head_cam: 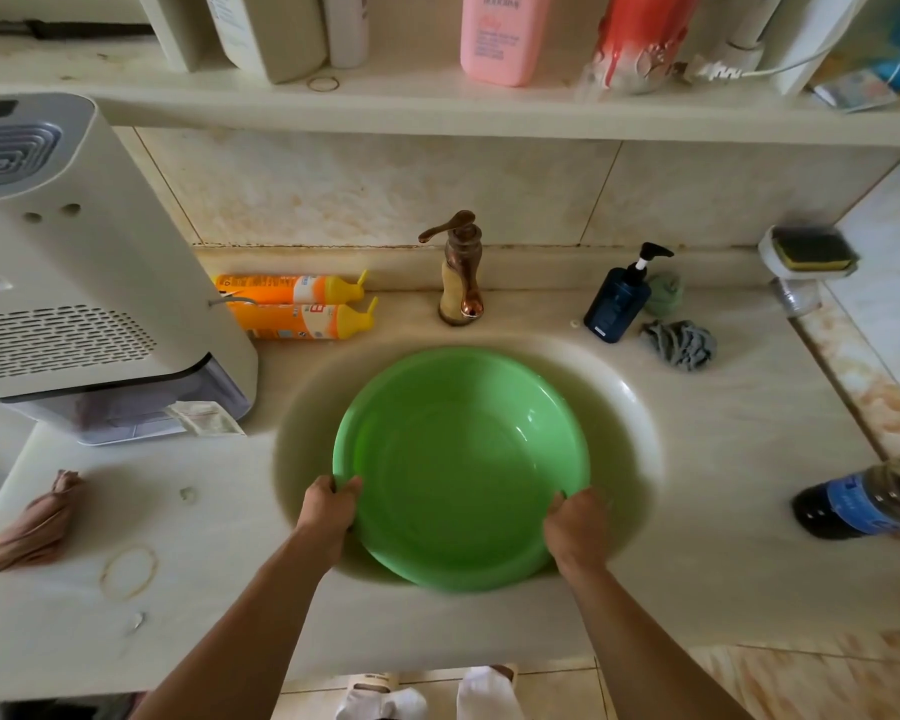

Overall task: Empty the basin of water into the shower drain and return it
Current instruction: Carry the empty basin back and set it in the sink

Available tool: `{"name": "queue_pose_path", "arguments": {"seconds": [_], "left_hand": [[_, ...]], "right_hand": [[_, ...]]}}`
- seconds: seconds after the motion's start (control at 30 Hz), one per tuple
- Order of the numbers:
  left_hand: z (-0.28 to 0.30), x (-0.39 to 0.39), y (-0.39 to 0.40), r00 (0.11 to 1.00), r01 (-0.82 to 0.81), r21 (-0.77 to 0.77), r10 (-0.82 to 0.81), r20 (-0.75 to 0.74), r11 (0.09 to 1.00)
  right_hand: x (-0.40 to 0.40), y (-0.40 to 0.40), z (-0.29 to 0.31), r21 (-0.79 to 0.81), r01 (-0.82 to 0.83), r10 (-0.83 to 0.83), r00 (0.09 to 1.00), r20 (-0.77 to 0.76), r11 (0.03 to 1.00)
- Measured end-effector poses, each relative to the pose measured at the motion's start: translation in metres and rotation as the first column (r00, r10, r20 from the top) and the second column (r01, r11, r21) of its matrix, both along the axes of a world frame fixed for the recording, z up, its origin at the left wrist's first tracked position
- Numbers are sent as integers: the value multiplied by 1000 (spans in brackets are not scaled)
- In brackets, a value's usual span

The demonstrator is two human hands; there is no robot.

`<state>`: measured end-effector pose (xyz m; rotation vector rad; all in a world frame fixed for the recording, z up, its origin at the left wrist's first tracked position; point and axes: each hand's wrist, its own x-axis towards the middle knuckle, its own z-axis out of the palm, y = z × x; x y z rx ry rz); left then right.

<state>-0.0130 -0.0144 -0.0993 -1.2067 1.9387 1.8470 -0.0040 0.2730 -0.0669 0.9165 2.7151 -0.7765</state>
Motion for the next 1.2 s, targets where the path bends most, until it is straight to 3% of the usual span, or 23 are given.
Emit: {"name": "queue_pose_path", "arguments": {"seconds": [0.43,0.8,1.2], "left_hand": [[-2,-5,1,1000,11,7,-11,28,1000],[1,-4,1,999,7,24,-8,49,1000],[12,2,9,1000,-18,-39,17,-25,999]], "right_hand": [[-5,3,-5,34,-101,99,993,68,994],[-3,2,-3,-51,-16,18,999,50,999],[0,4,2,-10,-23,23,1000,18,1000]]}}
